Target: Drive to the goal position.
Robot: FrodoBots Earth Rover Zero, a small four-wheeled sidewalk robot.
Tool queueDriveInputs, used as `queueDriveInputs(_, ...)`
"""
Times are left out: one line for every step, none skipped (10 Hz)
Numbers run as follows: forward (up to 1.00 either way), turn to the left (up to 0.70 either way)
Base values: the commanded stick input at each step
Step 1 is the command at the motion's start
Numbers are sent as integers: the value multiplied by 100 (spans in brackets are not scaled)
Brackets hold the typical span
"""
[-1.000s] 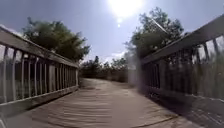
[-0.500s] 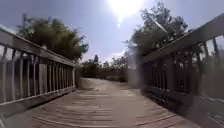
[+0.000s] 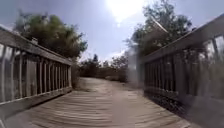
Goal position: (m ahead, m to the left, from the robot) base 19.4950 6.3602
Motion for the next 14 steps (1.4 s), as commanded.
queueDriveInputs(60, 1)
queueDriveInputs(60, 1)
queueDriveInputs(60, 1)
queueDriveInputs(60, 1)
queueDriveInputs(60, 1)
queueDriveInputs(60, 1)
queueDriveInputs(60, 1)
queueDriveInputs(60, 1)
queueDriveInputs(60, 1)
queueDriveInputs(60, 1)
queueDriveInputs(60, 1)
queueDriveInputs(60, 1)
queueDriveInputs(60, 1)
queueDriveInputs(60, 1)
